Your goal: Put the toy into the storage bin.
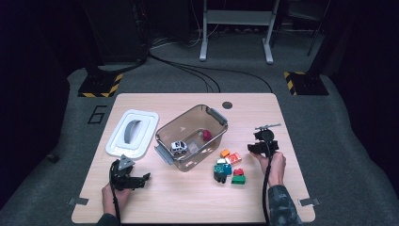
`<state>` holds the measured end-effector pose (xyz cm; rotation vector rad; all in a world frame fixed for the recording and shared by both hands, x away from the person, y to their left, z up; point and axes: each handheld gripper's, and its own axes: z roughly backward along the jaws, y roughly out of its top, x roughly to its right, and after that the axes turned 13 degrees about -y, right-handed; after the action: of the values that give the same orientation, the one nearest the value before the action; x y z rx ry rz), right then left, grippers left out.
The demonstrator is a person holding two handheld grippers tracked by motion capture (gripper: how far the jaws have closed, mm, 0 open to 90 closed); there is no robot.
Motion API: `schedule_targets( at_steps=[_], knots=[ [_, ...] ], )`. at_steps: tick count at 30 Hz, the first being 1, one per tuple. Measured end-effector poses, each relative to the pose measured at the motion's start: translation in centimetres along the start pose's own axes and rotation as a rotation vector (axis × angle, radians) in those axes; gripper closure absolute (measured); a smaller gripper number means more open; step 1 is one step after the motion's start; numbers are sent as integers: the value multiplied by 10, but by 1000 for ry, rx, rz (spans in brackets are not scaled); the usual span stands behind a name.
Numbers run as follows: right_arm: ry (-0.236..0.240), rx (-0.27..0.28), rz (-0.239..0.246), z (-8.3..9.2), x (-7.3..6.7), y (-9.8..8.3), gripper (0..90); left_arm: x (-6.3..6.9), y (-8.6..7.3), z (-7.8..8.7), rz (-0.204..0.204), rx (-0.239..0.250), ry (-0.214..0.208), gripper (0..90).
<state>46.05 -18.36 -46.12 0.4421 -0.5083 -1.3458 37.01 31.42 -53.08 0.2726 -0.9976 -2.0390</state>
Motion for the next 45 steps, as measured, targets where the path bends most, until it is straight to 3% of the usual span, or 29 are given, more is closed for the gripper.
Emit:
schedule_targets(
  at_steps=[11, 13, 37, 45],
  knots=[
    [18, 64, 1, 12, -2, 16, 668, 0, 0, 0, 2, 2, 1, 91],
    [19, 98, 18, 15, -4, 21, 668, 0, 0, 0, 2, 1, 0, 90],
    [31, 197, 58, 37, -20, 69, 668, 0, 0, 0, 1, 2, 0, 92],
    [29, 252, 88, 51, -28, 86, 668, 0, 0, 0, 1, 1, -1, 92]
  ],
)
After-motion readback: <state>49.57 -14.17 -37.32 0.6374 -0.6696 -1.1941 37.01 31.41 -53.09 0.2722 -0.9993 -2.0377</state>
